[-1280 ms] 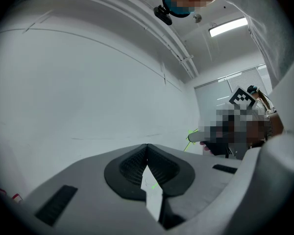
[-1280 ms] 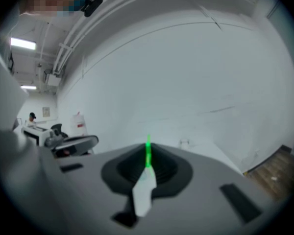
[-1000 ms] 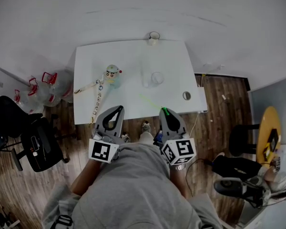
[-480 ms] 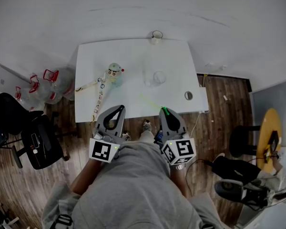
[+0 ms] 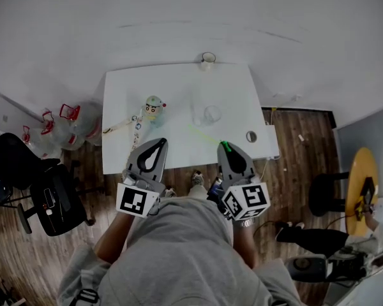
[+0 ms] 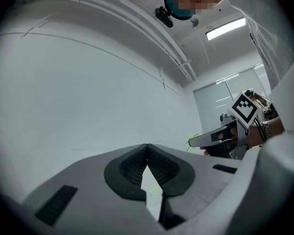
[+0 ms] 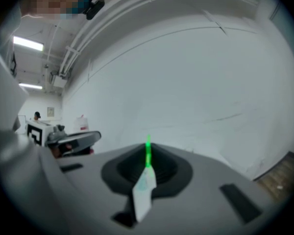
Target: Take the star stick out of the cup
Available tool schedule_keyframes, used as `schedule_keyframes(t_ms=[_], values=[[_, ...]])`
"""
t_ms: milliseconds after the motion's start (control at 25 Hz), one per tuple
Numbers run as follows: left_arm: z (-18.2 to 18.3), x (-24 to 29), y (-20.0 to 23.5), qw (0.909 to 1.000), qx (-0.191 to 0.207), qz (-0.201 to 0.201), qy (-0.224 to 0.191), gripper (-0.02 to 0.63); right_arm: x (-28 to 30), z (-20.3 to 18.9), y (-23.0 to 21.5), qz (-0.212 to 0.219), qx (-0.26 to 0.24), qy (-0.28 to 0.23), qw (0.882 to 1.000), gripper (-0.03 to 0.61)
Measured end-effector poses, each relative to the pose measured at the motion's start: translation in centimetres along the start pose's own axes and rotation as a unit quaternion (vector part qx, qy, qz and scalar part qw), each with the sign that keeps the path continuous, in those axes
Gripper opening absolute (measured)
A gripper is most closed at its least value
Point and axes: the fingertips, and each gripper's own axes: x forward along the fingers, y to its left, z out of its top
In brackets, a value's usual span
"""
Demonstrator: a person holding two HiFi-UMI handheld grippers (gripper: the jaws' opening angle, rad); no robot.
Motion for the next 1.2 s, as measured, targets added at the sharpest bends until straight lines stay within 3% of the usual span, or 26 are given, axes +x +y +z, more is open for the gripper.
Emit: schedule_keyframes(t_ms=[760,1200], values=[[7.2,2.4,3.8,0.9986,0.023,0.027,-0.04,0.032,1.4,8.0,-0.2,0.006,-0.056,-0.064,0.996,0.046],[7.2,2.6,3.4,0.998,0.045,0.023,-0.037,0.032,1.0,9.2,-0.2,0.007,-0.052,-0.083,0.995,0.046]])
